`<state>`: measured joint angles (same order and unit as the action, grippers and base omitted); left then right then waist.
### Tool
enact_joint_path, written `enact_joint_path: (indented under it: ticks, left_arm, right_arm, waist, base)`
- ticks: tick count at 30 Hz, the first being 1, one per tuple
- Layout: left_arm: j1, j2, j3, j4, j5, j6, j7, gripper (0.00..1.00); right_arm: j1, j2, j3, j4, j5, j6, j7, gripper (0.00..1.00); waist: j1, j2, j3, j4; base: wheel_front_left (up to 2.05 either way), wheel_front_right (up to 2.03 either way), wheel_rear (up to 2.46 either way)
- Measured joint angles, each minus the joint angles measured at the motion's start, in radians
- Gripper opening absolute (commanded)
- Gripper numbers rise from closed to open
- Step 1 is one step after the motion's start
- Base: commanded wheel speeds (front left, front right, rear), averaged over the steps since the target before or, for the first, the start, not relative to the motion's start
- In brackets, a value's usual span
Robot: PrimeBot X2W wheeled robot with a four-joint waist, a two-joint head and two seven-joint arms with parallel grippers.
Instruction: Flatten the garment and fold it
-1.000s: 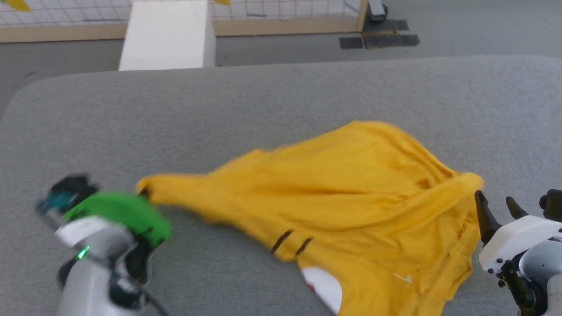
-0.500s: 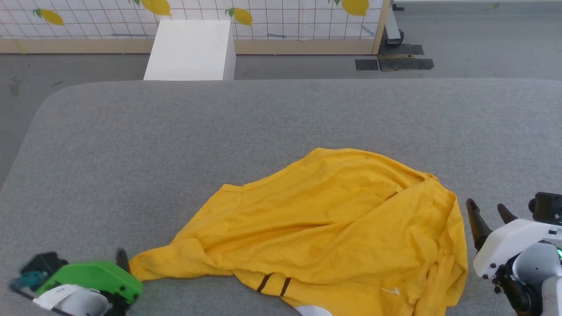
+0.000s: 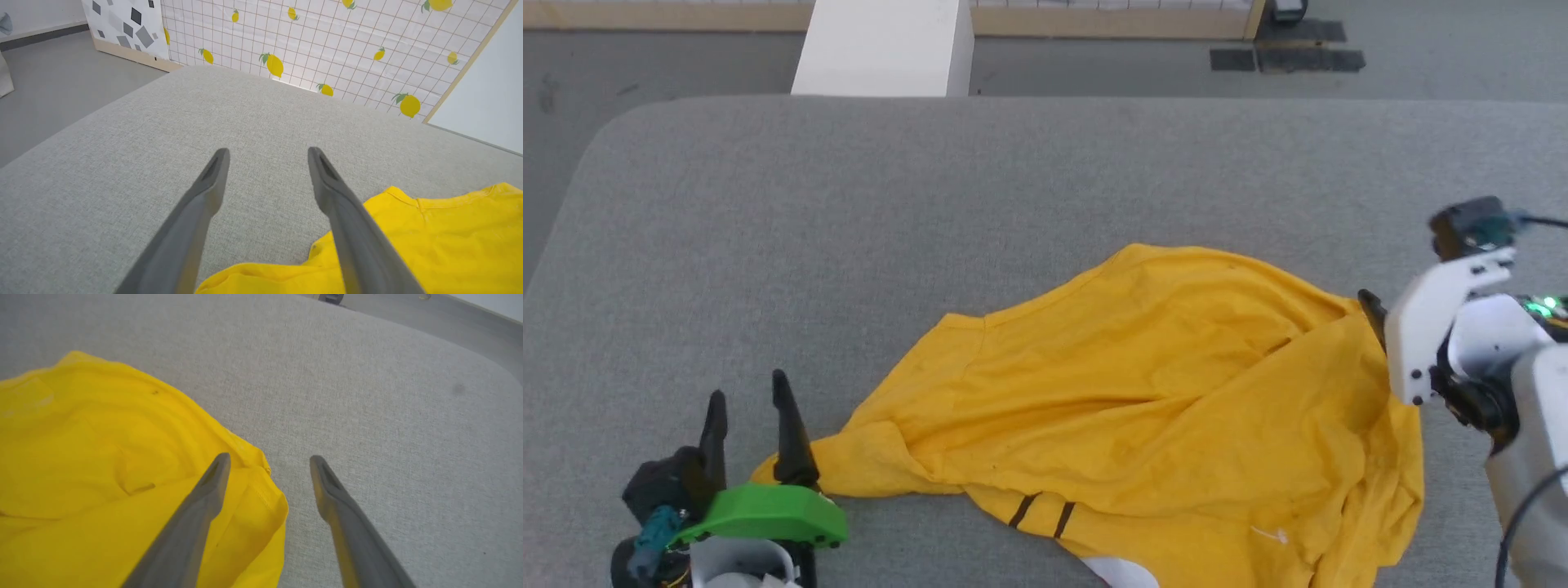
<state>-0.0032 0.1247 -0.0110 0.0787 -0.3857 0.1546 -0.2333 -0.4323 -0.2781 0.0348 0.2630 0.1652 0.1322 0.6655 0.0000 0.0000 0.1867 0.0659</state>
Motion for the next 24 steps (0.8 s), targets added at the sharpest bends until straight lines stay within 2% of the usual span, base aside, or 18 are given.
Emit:
enact_joint_path:
  ticks: [8, 14, 16, 17, 18, 24]
  left_arm:
    - [-0.046, -0.037, -0.002, -0.013, 0.002, 0.0, -0.019, 1.0]
    - [-0.06, -0.048, -0.002, -0.022, 0.004, 0.0, -0.021, 1.0]
    - [-0.06, -0.052, 0.001, -0.025, 0.007, 0.0, -0.021, 1.0]
    - [-0.06, -0.053, 0.002, -0.025, 0.007, 0.0, -0.021, 1.0]
    - [-0.059, -0.054, 0.003, -0.025, 0.007, 0.0, -0.021, 1.0]
    - [-0.063, -0.047, 0.0, -0.035, 0.007, -0.004, 0.0, 1.0]
  right_arm:
    - [-0.172, -0.104, 0.22, 0.136, -0.033, 0.0, 0.126, 1.0]
    - [-0.218, -0.164, 0.36, 0.19, 0.025, 0.0, 0.215, 1.0]
    - [-0.231, -0.179, 0.375, 0.194, 0.061, 0.0, 0.244, 1.0]
    - [-0.237, -0.182, 0.374, 0.195, 0.084, 0.0, 0.255, 0.24]
    - [-0.24, -0.186, 0.372, 0.194, 0.099, 0.0, 0.255, 0.0]
    - [-0.243, -0.157, 0.255, 0.182, 0.161, 0.0, 0.16, 0.0]
  waist:
    - [0.0001, 0.0, 0.081, 0.042]
    - [0.0, 0.0, 0.123, 0.083]
    - [0.0, 0.0, 0.13, 0.092]
    - [0.0, 0.0, 0.132, 0.096]
    - [0.0, 0.0, 0.134, 0.097]
    - [0.0001, 0.0, 0.12, 0.088]
  base:
    - [0.0, 0.0, 0.0]
    - [0.0, 0.0, 0.0]
    - [0.0, 0.0, 0.0]
    - [0.0, 0.0, 0.0]
    - [0.0, 0.0, 0.0]
    - [0.0, 0.0, 0.0]
